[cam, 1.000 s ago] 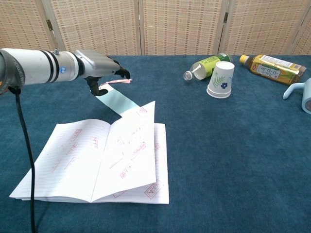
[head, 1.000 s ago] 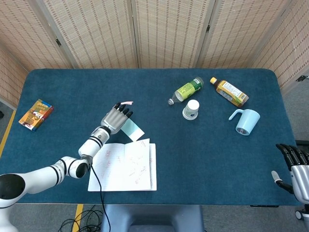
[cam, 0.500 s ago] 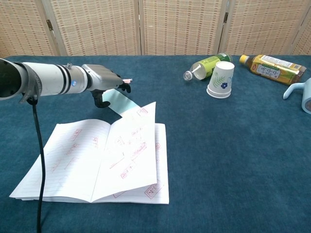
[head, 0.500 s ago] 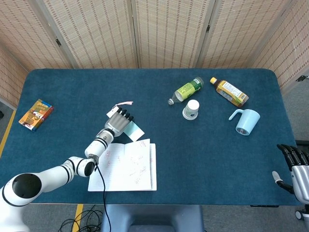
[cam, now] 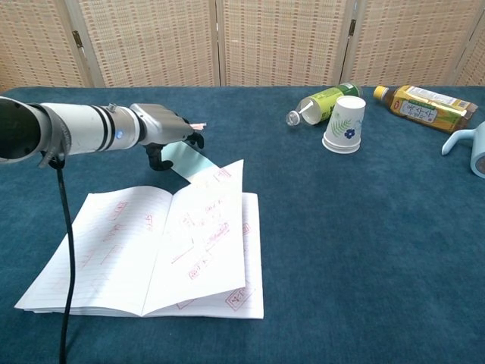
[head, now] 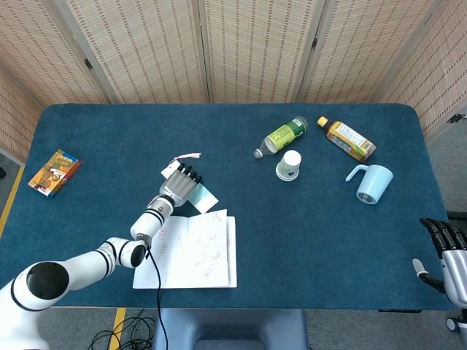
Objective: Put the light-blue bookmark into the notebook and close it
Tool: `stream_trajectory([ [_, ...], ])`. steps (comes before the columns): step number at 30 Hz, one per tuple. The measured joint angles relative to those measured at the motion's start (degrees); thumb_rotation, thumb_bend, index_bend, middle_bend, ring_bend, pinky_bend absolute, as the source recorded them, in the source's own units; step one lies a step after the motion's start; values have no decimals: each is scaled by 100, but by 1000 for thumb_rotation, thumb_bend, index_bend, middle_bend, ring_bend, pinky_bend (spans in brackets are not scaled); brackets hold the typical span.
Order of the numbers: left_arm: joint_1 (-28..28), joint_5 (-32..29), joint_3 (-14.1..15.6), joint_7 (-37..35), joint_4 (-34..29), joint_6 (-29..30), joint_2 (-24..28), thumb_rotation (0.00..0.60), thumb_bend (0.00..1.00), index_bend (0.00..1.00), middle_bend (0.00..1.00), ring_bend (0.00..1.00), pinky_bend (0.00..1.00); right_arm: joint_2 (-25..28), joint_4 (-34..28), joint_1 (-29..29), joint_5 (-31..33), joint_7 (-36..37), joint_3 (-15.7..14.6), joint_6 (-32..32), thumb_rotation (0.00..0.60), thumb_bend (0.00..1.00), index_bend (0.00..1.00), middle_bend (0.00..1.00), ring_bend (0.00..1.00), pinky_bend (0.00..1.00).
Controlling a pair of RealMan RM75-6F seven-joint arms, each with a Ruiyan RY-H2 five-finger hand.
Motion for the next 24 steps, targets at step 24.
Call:
stream_trajectory([
  [24, 86, 234, -86, -329, -67, 150, -26, 600, 520, 124, 166, 49, 93, 9, -9, -26, -5, -4, 4, 35, 600, 226, 136, 177, 141, 205],
])
